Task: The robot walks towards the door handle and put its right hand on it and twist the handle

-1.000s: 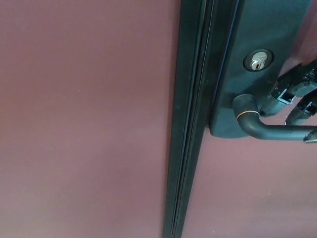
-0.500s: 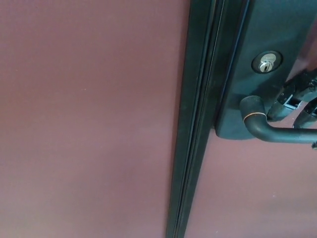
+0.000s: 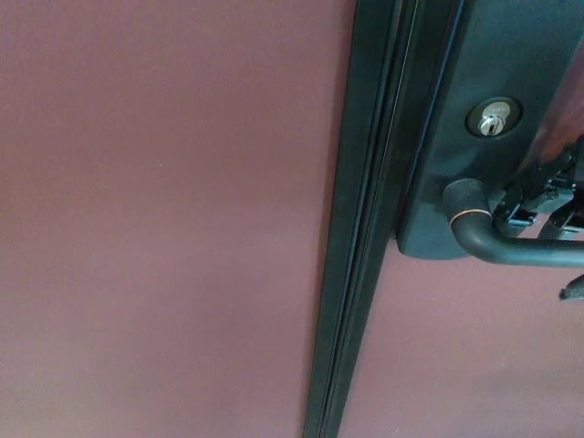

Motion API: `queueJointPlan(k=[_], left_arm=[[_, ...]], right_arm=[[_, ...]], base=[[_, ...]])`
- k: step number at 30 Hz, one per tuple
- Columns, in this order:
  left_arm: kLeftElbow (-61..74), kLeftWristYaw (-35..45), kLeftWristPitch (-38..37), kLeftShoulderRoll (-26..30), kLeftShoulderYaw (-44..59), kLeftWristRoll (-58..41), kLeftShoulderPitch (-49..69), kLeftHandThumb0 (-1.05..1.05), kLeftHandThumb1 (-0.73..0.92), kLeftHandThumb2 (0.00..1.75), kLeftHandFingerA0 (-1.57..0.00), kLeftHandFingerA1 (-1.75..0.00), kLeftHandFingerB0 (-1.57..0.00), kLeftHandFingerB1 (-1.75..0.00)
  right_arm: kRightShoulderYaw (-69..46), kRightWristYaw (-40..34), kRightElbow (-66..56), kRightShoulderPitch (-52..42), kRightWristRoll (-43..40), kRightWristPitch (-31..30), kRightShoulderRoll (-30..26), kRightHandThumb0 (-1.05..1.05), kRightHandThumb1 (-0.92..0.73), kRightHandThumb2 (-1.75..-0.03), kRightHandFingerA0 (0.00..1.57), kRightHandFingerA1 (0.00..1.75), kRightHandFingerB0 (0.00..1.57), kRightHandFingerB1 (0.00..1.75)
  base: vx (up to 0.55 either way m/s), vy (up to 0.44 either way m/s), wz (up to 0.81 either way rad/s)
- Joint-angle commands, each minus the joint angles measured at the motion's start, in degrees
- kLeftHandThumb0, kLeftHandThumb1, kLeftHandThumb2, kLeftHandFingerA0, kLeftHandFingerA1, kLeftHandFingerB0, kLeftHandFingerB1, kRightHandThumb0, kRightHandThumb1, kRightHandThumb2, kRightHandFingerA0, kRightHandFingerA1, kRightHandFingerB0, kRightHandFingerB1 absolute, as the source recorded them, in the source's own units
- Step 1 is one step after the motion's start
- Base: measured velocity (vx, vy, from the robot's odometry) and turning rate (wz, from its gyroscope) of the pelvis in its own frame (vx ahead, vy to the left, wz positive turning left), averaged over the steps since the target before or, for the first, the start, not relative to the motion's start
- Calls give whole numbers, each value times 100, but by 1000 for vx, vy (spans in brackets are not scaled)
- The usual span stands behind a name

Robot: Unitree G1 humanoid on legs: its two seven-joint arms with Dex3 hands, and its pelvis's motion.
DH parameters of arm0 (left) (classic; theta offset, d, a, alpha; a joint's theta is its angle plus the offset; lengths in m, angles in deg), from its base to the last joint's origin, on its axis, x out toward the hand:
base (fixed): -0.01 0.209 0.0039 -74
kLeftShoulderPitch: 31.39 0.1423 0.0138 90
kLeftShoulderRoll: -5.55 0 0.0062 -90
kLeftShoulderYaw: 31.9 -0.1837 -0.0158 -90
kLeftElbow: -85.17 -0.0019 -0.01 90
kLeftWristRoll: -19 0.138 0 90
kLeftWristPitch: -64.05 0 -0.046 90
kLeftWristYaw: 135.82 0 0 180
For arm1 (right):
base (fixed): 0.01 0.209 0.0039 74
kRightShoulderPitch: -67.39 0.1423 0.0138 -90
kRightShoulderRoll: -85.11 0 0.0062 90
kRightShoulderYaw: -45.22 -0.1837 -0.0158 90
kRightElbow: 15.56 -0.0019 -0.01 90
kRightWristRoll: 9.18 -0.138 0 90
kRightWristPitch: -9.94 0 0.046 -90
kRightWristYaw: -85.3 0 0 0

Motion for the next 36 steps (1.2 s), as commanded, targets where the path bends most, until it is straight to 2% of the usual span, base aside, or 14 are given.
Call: queueJointPlan(k=[1,7,11,12,14,15,16,17,18,19,21,36], left_arm=[[6,51,13,-17,12,-66,22,-30,53,56,-64,-48,-51,-40],[12,41,24,-19,10,-60,22,-30,53,56,-64,-48,-51,-40],[5,39,8,-33,3,-52,6,-30,53,56,-65,-48,-52,-40],[4,40,16,-33,8,-58,2,-37,44,71,-60,-56,-48,-50],[3,39,26,-34,13,-62,-3,-37,44,71,-60,-56,-48,-50],[-3,36,34,-43,16,-64,14,-37,44,71,-60,-56,-48,-50],[-7,59,29,-39,29,-76,49,-37,44,71,-61,-57,-48,-50],[-7,64,27,-37,33,-80,61,-37,44,71,-61,-57,-48,-50],[-7,56,29,-39,32,-77,62,-37,44,71,-61,-57,-48,-50],[-2,61,1,-47,45,-91,75,-37,44,71,-62,-57,-48,-50],[2,83,8,-50,60,-107,71,-37,44,72,-62,-57,-49,-50],[-5,-15,0,-14,-80,41,12,-37,45,71,-62,-57,-50,-51]], right_arm=[[452,156,193,-223,446,-26,271,-63,-43,-77,43,51,35,44],[501,178,238,-310,560,29,413,-62,-42,-77,44,51,34,44],[494,143,287,-372,618,57,574,-49,-38,-74,44,53,34,45],[479,129,286,-387,629,65,586,-44,-36,-75,45,54,33,47],[447,122,288,-412,659,84,612,-44,-36,-75,45,54,33,47],[406,85,278,-469,671,146,628,-38,-49,-54,52,42,48,37],[235,-178,299,-659,645,444,699,-28,-48,-54,71,48,68,45],[129,-294,309,-760,657,592,749,-33,-40,-75,71,63,61,57],[79,-319,307,-800,680,638,774,-33,-40,-75,71,63,61,57],[-48,-432,282,-907,697,744,808,-23,-49,-54,82,52,76,49],[-218,-467,272,-1014,663,803,855,-20,-49,-54,88,56,79,51],[-237,-215,503,-719,769,768,992,-20,-50,-55,87,55,78,50]], base=[[0,0,0],[0,0,0],[0,0,0],[0,0,0],[0,0,0],[0,0,0],[0,0,0],[0,0,0],[0,0,0],[0,0,0],[0,0,0],[0,0,0]])
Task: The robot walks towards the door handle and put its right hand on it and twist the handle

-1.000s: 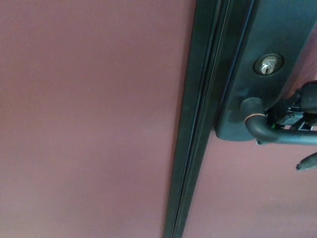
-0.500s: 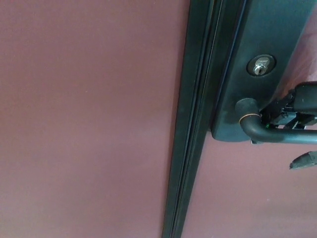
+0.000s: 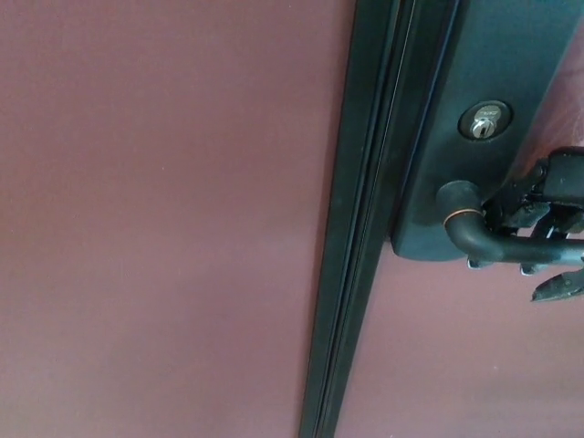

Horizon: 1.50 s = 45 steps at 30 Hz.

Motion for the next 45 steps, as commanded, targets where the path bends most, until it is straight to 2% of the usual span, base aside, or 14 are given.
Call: queueJointPlan(k=[1,4,7,10,13,14,15,26,29,30,34,42,44,45], left_arm=[[-4,3,-20,-9,-36,-14,117,-30,53,56,-67,-49,-54,-41],[-10,99,19,-27,60,-121,109,-30,53,56,-67,-49,-54,-41],[-2,111,19,-22,72,-115,111,-30,53,56,-68,-49,-54,-41],[-5,79,15,-16,64,-86,140,-29,53,56,-68,-49,-54,-41],[-3,80,19,-16,69,-84,124,-29,53,56,-68,-49,-54,-41],[-7,84,40,19,63,-70,78,-29,53,56,-68,-49,-54,-41],[-9,85,52,34,61,-63,57,-29,53,56,-68,-49,-54,-41],[-9,122,68,51,64,-69,43,-31,52,56,-68,-49,-55,-41],[-11,85,43,51,50,-50,64,-32,53,56,-68,-49,-55,-41],[-19,90,33,39,73,-72,120,-32,53,56,-68,-49,-55,-41],[-16,102,33,40,72,-69,126,-32,53,56,-68,-49,-55,-41],[-21,70,15,15,75,-63,208,-32,53,57,-67,-48,-57,-42],[-19,69,32,11,78,-67,208,-32,53,57,-67,-48,-57,-42],[-21,48,38,12,56,-43,203,-32,53,56,-67,-48,-56,-42]], right_arm=[[198,285,76,-185,-3,-45,107,-21,-50,-55,86,55,78,50],[199,317,30,-126,25,-140,103,-24,-50,-55,78,51,74,48],[207,380,2,-52,24,-271,101,-35,-52,-56,50,41,41,36],[69,492,24,105,-166,-404,143,-27,-31,-88,10,51,8,49],[42,532,44,138,-154,-414,167,-27,-31,-88,10,51,8,49],[-164,479,61,235,-245,-378,174,-66,-47,-57,11,30,15,26],[-277,454,65,275,-280,-363,186,-68,-42,-73,6,35,10,31],[-918,359,-270,84,-264,-495,306,-68,-41,-80,0,12,0,13],[-979,413,-313,100,-229,-577,268,-68,-41,-80,0,11,0,11],[-956,431,-320,89,-206,-565,270,-68,-51,-56,0,12,0,11],[-971,457,-311,92,-182,-557,275,-71,-41,-73,0,9,0,6],[-905,633,-378,199,-26,-1004,91,-67,-52,-57,2,26,0,8],[-969,699,-378,308,-108,-1189,71,-70,-43,-78,6,30,0,9],[-1080,698,-457,331,-199,-1320,90,-65,-52,-57,13,32,0,7]], base=[[0,0,0],[0,0,0],[0,0,0],[0,0,0],[0,0,0],[0,0,0],[0,0,0],[0,0,0],[0,0,0],[0,0,0],[0,0,0],[0,0,0],[0,0,0],[0,0,0]])
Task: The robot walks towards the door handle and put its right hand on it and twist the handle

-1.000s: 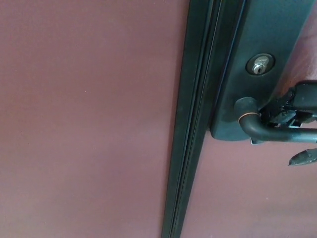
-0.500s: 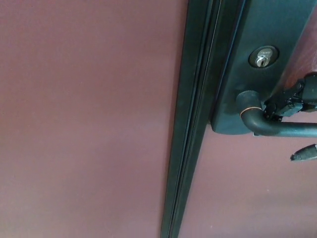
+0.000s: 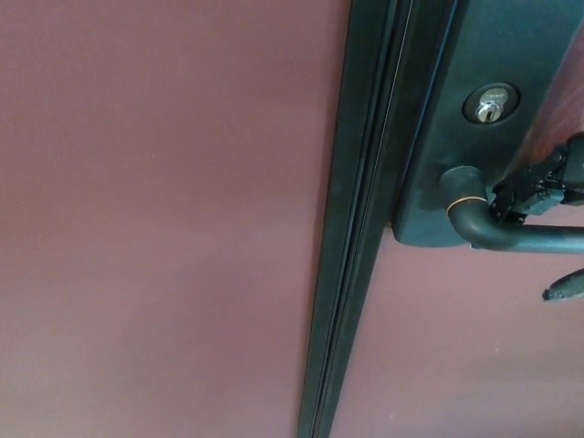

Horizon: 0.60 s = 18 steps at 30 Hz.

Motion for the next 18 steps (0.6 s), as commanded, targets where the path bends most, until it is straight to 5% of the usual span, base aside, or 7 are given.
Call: queueJointPlan(k=[1,11,12,13,14,15,18], left_arm=[[-16,-4,19,-14,-28,-18,79,-32,53,56,-67,-48,-56,-42],[-11,23,-10,18,-8,-42,149,-32,53,56,-68,-49,-56,-42],[-9,19,25,29,-6,-43,68,-39,45,73,-65,-58,-51,-52],[-5,17,82,42,3,-52,-57,-39,45,73,-65,-58,-51,-52],[-6,22,89,38,14,-64,-64,-39,45,73,-65,-58,-51,-52],[-10,-1,87,33,6,-52,-56,-39,45,73,-65,-58,-52,-52],[-16,-11,86,31,4,-45,-56,-39,45,73,-65,-58,-52,-52]], right_arm=[[-449,-111,-93,287,-282,-847,-9,-68,-43,-77,9,39,0,9],[-678,7,-208,232,-513,-938,-78,-69,-47,-78,20,46,0,6],[-613,-13,-171,357,-418,-950,-136,-60,-58,-58,28,37,0,21],[-497,-39,-99,578,-251,-963,-235,-35,-37,-93,2,45,0,50],[-458,-44,-76,634,-233,-970,-265,-35,-37,-93,2,45,0,50],[-425,-44,-71,693,-218,-1042,-301,-59,-58,-57,32,38,3,28],[-368,-67,-64,747,-249,-1102,-350,-59,-58,-57,32,38,3,28]], base=[[0,0,0],[0,0,0],[0,0,0],[0,0,0],[0,0,0],[0,0,0],[0,0,0]])
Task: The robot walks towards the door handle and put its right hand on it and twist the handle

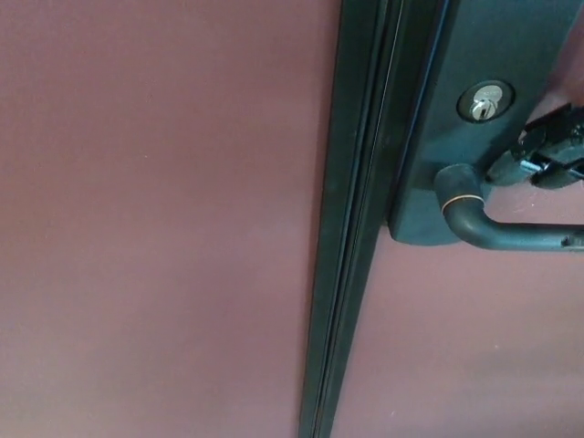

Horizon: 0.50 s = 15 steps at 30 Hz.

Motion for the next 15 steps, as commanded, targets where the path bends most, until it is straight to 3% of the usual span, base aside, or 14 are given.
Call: queueJointPlan(k=[1,2,3,6,7,15], left_arm=[[-22,-1,47,25,19,-57,54,-39,45,73,-66,-58,-53,-52],[-31,7,23,32,41,-72,120,-39,45,73,-66,-58,-53,-52],[-24,38,7,35,48,-84,129,-33,53,57,-71,-49,-57,-42],[-8,84,-15,31,81,-112,137,-33,53,57,-71,-49,-57,-42],[-10,99,2,24,110,-134,131,-39,45,73,-65,-58,-54,-53],[-7,73,2,7,117,-87,169,-39,45,73,-65,-58,-54,-53]], right_arm=[[24,-201,-22,262,101,-332,-168,-60,-50,-73,25,44,10,39],[-19,-242,-114,272,136,-466,-224,-60,-50,-73,25,44,10,39],[-62,-272,-153,291,151,-529,-266,-59,-49,-73,34,47,14,40],[-148,-294,-151,322,95,-451,-345,-58,-49,-73,46,51,16,41],[-202,-295,-123,338,43,-440,-347,-58,-49,-73,48,52,17,41],[-1561,303,-573,263,-1108,-758,-681,-55,-49,-71,43,51,20,42]], base=[[0,0,0],[0,0,0],[0,0,0],[0,0,0],[0,0,0],[0,0,0]])
